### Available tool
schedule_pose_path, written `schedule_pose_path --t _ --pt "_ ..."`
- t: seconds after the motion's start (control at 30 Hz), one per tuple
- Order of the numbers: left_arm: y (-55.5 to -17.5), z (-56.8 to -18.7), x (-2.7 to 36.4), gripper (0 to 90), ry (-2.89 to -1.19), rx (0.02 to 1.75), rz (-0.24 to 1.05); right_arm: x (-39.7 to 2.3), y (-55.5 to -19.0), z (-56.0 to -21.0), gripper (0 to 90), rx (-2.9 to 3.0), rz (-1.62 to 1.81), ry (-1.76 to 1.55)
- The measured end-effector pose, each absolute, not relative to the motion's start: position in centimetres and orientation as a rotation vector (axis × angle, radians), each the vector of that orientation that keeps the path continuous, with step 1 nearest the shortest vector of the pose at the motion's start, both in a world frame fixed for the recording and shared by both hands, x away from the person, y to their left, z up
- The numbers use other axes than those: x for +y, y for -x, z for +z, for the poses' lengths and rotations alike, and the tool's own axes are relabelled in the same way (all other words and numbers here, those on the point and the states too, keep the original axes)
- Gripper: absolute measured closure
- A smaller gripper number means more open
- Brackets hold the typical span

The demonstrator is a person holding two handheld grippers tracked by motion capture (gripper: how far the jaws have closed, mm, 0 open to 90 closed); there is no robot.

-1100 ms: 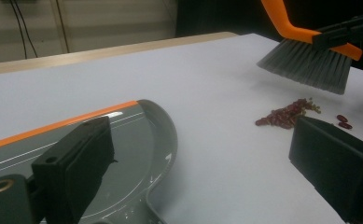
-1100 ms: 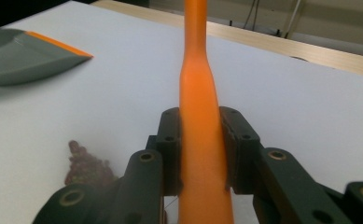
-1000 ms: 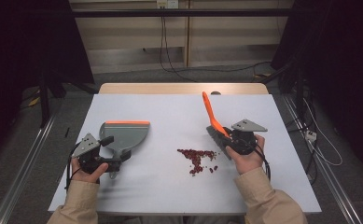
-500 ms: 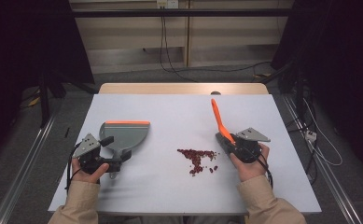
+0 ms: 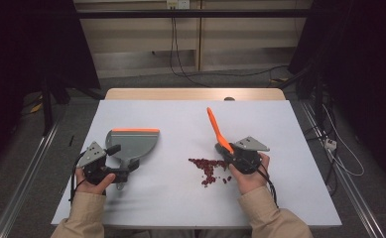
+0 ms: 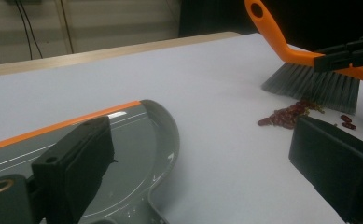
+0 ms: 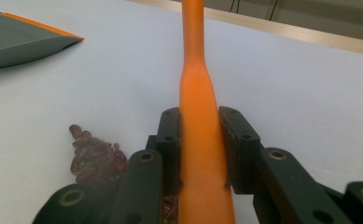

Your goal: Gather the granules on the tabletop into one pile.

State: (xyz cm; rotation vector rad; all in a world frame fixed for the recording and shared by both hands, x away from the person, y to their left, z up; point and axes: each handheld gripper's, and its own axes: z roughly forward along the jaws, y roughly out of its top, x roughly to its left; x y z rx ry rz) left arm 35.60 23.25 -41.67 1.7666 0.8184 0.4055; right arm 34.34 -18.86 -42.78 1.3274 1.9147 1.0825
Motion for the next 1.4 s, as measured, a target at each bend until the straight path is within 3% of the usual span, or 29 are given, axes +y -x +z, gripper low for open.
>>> schedule_pose_path --t 0.7,1.1,1.4 --pt "-35.6 -41.7 23.3 6.3 -1.768 0.817 0.405 -15.1 -34.7 -42.8 71.5 1.96 1.158 -1.254" --pt "-35.6 -41.7 23.2 6.3 -1.768 0.821 0.402 -18.4 -35.6 -40.7 71.5 1.997 1.39 -1.21" --pt "-35.7 -41.8 23.2 6.3 -1.772 0.819 0.402 -19.2 -36.1 -40.7 71.5 2.274 1.623 -0.958"
